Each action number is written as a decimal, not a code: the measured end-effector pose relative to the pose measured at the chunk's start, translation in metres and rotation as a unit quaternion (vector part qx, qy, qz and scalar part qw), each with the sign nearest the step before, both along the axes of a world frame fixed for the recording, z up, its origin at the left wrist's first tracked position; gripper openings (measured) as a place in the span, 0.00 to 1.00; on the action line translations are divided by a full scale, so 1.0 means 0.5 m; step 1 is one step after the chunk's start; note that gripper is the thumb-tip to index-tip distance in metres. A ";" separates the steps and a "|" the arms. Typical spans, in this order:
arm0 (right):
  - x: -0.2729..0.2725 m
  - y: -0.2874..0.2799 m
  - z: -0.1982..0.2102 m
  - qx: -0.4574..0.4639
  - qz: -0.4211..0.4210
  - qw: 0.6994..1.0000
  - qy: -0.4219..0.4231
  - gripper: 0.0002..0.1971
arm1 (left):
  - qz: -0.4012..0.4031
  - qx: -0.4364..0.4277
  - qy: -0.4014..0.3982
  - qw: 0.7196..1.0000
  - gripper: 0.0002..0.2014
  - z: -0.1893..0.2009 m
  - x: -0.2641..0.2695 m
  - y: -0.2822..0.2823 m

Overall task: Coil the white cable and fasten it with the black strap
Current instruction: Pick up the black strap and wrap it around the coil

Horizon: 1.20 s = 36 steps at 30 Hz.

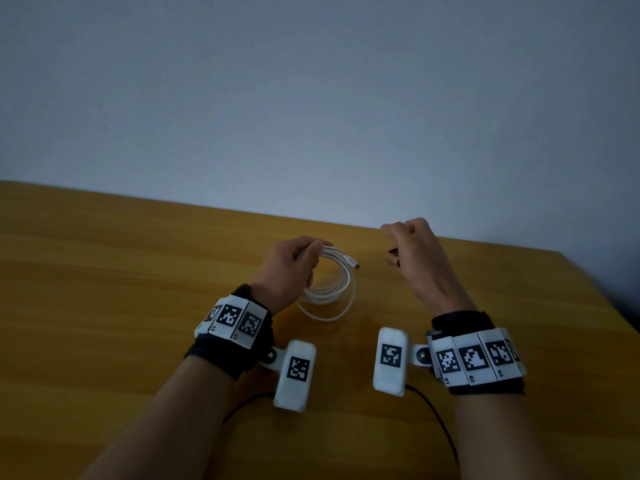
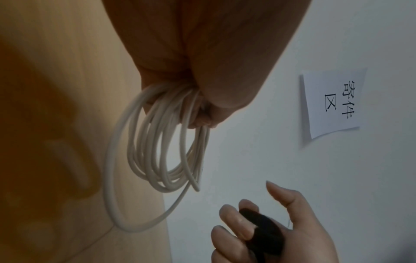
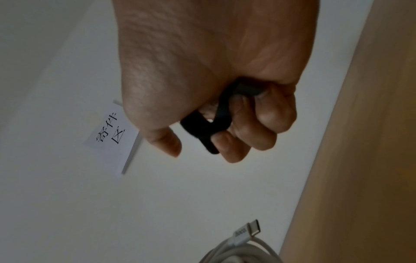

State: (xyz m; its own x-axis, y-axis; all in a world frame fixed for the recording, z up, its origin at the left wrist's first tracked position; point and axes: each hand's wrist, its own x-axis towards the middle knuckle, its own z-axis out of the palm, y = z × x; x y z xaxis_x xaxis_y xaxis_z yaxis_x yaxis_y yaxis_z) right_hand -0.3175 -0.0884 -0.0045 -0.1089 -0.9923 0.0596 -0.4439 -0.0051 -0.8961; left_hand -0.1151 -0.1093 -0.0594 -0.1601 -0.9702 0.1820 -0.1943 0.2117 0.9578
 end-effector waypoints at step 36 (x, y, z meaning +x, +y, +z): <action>-0.020 -0.011 -0.013 -0.035 0.121 0.984 -0.123 0.20 | -0.002 -0.002 0.010 1.000 0.13 -0.003 0.000 -0.003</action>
State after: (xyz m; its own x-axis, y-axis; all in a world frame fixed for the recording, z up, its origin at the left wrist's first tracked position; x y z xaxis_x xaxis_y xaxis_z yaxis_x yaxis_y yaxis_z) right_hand -0.3276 -0.0938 -0.0110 0.1098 -0.9854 0.1299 -0.1924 -0.1493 -0.9699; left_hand -0.1149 -0.1108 -0.0607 -0.1611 -0.9688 0.1884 -0.1739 0.2157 0.9608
